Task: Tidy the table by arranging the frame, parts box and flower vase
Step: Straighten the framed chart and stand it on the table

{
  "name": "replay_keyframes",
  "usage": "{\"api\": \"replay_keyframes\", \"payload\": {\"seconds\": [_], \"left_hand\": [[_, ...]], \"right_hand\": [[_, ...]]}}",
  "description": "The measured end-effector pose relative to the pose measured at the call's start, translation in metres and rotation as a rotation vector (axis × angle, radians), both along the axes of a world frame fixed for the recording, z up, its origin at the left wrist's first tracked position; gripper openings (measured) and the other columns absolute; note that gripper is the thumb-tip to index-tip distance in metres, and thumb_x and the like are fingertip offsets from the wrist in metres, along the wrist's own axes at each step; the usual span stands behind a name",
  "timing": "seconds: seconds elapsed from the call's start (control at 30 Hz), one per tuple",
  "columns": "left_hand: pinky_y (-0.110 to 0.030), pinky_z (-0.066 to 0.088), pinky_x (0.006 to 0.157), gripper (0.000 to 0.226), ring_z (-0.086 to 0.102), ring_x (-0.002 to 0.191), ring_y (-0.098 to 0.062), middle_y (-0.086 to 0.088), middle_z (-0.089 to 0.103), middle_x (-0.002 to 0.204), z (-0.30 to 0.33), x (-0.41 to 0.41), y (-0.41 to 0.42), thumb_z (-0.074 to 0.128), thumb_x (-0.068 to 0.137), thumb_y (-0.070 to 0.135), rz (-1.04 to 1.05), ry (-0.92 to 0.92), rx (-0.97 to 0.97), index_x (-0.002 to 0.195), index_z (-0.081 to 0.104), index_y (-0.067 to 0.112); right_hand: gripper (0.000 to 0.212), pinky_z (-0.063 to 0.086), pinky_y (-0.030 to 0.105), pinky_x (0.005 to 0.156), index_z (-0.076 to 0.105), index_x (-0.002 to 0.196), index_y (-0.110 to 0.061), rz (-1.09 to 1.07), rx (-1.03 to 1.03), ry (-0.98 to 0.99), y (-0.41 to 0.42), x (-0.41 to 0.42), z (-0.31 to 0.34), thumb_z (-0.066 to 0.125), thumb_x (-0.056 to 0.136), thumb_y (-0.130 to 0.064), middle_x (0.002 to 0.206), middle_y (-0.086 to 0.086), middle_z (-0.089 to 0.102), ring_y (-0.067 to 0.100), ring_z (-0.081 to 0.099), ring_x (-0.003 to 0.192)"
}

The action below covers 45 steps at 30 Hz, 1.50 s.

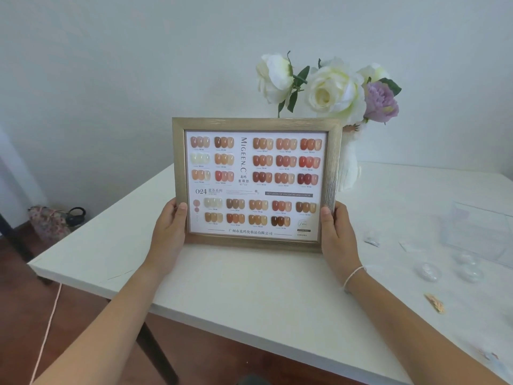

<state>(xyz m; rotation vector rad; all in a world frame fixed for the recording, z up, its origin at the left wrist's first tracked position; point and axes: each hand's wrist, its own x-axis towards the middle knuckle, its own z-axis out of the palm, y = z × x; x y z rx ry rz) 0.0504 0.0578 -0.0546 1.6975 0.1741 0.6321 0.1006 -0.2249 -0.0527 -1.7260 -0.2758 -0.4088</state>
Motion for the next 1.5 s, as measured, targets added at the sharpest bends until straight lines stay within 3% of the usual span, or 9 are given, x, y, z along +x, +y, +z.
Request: {"api": "replay_keyframes", "payload": {"seconds": [0.1, 0.27, 0.37, 0.53, 0.63, 0.83, 1.07, 1.37, 1.5], "left_hand": [[-0.027, 0.045, 0.086, 0.028, 0.06, 0.104, -0.005, 0.009, 0.066, 0.113, 0.003, -0.009, 0.014, 0.036, 0.098, 0.031, 0.024, -0.002, -0.002, 0.116, 0.055, 0.021], [-0.013, 0.046, 0.071, 0.023, 0.062, 0.095, 0.005, 0.021, 0.066, 0.101, 0.009, -0.024, 0.044, 0.036, 0.098, 0.032, 0.092, -0.008, 0.004, 0.109, 0.056, 0.031], [-0.012, 0.048, 0.067, 0.021, 0.063, 0.093, 0.004, 0.023, 0.068, 0.096, 0.011, -0.029, 0.064, 0.037, 0.097, 0.034, 0.14, -0.004, -0.013, 0.102, 0.058, 0.033], [-0.031, 0.047, 0.086, 0.02, 0.061, 0.102, -0.011, 0.014, 0.067, 0.102, 0.016, -0.021, 0.101, 0.039, 0.096, 0.035, 0.2, -0.009, -0.044, 0.099, 0.058, 0.029], [-0.035, 0.047, 0.09, 0.021, 0.061, 0.102, -0.016, 0.006, 0.067, 0.104, 0.021, -0.005, 0.118, 0.038, 0.096, 0.033, 0.217, -0.03, -0.057, 0.1, 0.057, 0.024], [-0.022, 0.044, 0.073, 0.021, 0.059, 0.091, -0.003, 0.013, 0.064, 0.099, 0.032, 0.037, 0.142, 0.037, 0.097, 0.032, 0.258, -0.059, -0.044, 0.105, 0.053, 0.022], [-0.025, 0.045, 0.075, 0.021, 0.059, 0.09, -0.008, 0.008, 0.063, 0.098, 0.023, 0.092, 0.16, 0.036, 0.098, 0.028, 0.26, -0.065, -0.076, 0.107, 0.053, 0.018], [-0.016, 0.044, 0.066, 0.02, 0.06, 0.086, -0.001, 0.012, 0.064, 0.096, 0.021, 0.167, 0.156, 0.036, 0.098, 0.025, 0.207, -0.094, -0.061, 0.107, 0.053, 0.021], [-0.013, 0.045, 0.064, 0.022, 0.061, 0.087, 0.0, 0.012, 0.064, 0.096, 0.015, 0.193, 0.152, 0.036, 0.098, 0.026, 0.191, -0.093, -0.079, 0.109, 0.053, 0.02]], "right_hand": [[0.012, 0.038, 0.004, 0.052, 0.045, 0.096, -0.017, 0.041, 0.01, -0.006, 0.015, 0.0, 0.003, 0.035, 0.097, -0.024, 0.076, -0.011, 0.052, -0.014, 0.049, 0.058], [0.011, 0.039, 0.004, 0.054, 0.044, 0.099, -0.02, 0.122, -0.003, -0.019, 0.048, 0.005, 0.007, 0.034, 0.097, -0.025, 0.08, -0.012, 0.053, -0.003, 0.051, 0.067], [0.012, 0.039, 0.003, 0.054, 0.044, 0.099, -0.019, 0.164, -0.004, -0.03, 0.071, 0.011, 0.011, 0.035, 0.097, -0.026, 0.08, -0.013, 0.053, 0.001, 0.05, 0.07], [0.014, 0.04, 0.003, 0.057, 0.045, 0.102, -0.019, 0.224, 0.002, -0.037, 0.105, 0.031, 0.021, 0.034, 0.098, -0.028, 0.083, -0.014, 0.054, 0.0, 0.051, 0.073], [0.016, 0.041, 0.006, 0.057, 0.045, 0.102, -0.019, 0.244, 0.006, -0.04, 0.124, 0.047, 0.029, 0.033, 0.098, -0.03, 0.082, -0.012, 0.055, 0.002, 0.051, 0.071], [0.017, 0.044, 0.022, 0.065, 0.044, 0.1, -0.022, 0.265, 0.007, -0.022, 0.158, 0.095, 0.039, 0.031, 0.097, -0.034, 0.084, -0.011, 0.056, 0.004, 0.053, 0.075], [0.016, 0.048, 0.029, 0.074, 0.045, 0.099, -0.024, 0.26, -0.001, -0.003, 0.183, 0.152, 0.033, 0.032, 0.097, -0.034, 0.086, -0.011, 0.058, 0.007, 0.056, 0.079], [0.019, 0.046, 0.024, 0.063, 0.043, 0.103, -0.022, 0.193, -0.032, -0.001, 0.178, 0.218, 0.026, 0.031, 0.097, -0.035, 0.085, -0.01, 0.057, 0.006, 0.055, 0.076], [0.019, 0.048, 0.028, 0.068, 0.042, 0.107, -0.023, 0.176, -0.029, 0.002, 0.172, 0.236, 0.023, 0.03, 0.097, -0.034, 0.087, -0.01, 0.057, 0.008, 0.056, 0.08]]}}
